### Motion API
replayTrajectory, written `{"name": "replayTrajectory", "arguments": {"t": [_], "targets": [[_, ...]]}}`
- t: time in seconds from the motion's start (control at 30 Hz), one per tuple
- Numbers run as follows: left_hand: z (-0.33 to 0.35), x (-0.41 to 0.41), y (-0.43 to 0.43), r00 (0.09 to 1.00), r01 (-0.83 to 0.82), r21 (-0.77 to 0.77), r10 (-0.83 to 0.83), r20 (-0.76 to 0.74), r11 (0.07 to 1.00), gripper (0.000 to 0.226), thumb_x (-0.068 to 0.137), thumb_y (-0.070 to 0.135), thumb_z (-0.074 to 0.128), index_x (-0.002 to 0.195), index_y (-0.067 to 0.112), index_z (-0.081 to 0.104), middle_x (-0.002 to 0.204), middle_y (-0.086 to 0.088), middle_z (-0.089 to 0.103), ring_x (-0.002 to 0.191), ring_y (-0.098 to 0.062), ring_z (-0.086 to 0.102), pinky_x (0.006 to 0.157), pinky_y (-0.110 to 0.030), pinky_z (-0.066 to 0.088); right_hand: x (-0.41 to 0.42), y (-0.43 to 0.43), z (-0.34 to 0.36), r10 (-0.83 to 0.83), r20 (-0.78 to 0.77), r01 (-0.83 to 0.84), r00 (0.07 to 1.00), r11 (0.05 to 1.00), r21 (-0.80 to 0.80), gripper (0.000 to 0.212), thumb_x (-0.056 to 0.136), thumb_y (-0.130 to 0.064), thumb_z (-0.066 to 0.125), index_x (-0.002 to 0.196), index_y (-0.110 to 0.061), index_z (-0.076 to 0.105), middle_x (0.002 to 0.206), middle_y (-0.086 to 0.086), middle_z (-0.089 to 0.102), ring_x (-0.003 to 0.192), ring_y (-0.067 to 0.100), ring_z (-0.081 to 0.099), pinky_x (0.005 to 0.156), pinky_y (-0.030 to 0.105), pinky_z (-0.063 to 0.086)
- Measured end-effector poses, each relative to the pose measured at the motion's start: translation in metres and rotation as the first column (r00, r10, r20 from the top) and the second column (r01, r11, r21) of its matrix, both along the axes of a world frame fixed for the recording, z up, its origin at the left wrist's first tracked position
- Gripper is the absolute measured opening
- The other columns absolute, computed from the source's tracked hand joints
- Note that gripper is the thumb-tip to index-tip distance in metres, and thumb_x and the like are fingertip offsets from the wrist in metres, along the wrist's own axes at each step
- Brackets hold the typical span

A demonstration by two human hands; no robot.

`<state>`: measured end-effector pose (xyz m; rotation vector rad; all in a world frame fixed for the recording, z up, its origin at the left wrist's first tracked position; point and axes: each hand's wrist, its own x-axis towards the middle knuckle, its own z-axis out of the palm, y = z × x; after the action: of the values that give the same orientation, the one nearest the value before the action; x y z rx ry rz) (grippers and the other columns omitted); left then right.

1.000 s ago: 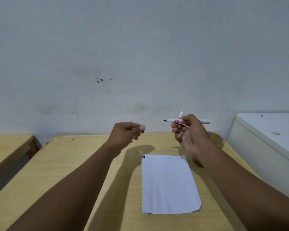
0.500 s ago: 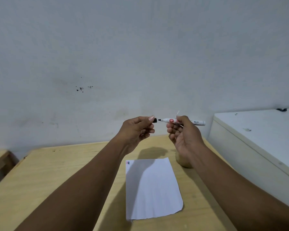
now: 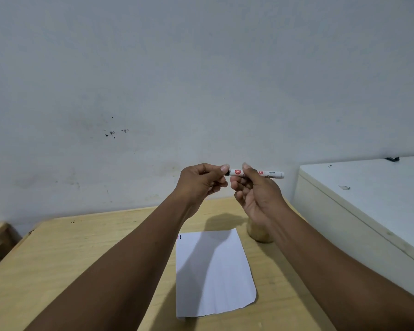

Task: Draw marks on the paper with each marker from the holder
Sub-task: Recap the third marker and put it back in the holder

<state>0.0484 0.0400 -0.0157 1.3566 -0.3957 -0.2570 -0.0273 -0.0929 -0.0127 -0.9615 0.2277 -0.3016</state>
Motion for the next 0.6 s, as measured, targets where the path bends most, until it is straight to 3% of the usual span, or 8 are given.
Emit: {"name": "replayTrajectory", "arguments": {"t": [0.1,0.2,0.3,0.4,0.6], "targets": [[0.005,0.002,-0.003,0.995,-0.067,0.064,0.062,0.075,0.996,0.032,0.084,0.025,0.08,0.098,-0.004,0.074,0.069,-0.004,0.069,0.063,-0.014,0.068,0.067,-0.026,0.051,-0.002,-0.002,0.01,0.044,-0.086,-0.051,0.995,0.995,-0.082,0.031,0.1,-0.037,0.062,0.093,-0.007,0.066,0.068,0.009,0.071,0.046,0.013,0.067,0.036,0.018,0.04],[0.011,0.006,-0.005,0.976,-0.134,0.121,0.11,0.188,0.984,0.022,0.084,0.024,0.081,0.087,0.003,0.076,0.07,-0.006,0.071,0.066,-0.016,0.068,0.063,-0.025,0.051,-0.008,-0.008,0.016,0.113,-0.29,-0.186,0.95,0.953,-0.239,0.062,0.097,-0.064,0.049,0.102,-0.004,0.064,0.068,0.016,0.073,0.038,0.016,0.061,0.033,0.017,0.034],[0.02,0.012,-0.011,0.945,-0.175,0.209,0.105,0.309,0.962,0.018,0.082,0.025,0.082,0.079,0.009,0.074,0.074,-0.012,0.075,0.065,-0.015,0.067,0.061,-0.025,0.051,-0.014,-0.021,0.013,0.005,-0.402,-0.145,0.916,0.937,-0.319,0.079,0.1,-0.068,0.031,0.093,0.002,0.067,0.053,0.016,0.067,0.027,0.014,0.048,0.028,0.015,0.025],[0.023,0.012,-0.02,0.924,-0.171,0.295,0.049,0.38,0.94,0.017,0.082,0.026,0.081,0.078,0.011,0.074,0.073,-0.009,0.075,0.065,-0.015,0.067,0.062,-0.027,0.052,-0.018,-0.041,0.012,-0.143,-0.373,-0.001,0.917,0.933,-0.36,0.077,0.103,-0.063,0.025,0.081,0.0,0.063,0.045,0.012,0.062,0.025,0.013,0.04,0.028,0.015,0.019],[0.012,0.009,-0.05,0.856,-0.216,0.513,-0.092,0.509,0.831,0.02,0.079,0.031,0.083,0.087,0.014,0.078,0.07,-0.005,0.076,0.064,-0.014,0.07,0.063,-0.028,0.054,-0.024,-0.074,0.014,-0.227,-0.314,0.111,0.922,0.931,-0.347,0.064,0.104,-0.057,0.033,0.084,-0.003,0.06,0.058,0.014,0.062,0.028,0.012,0.04,0.03,0.016,0.022]]}}
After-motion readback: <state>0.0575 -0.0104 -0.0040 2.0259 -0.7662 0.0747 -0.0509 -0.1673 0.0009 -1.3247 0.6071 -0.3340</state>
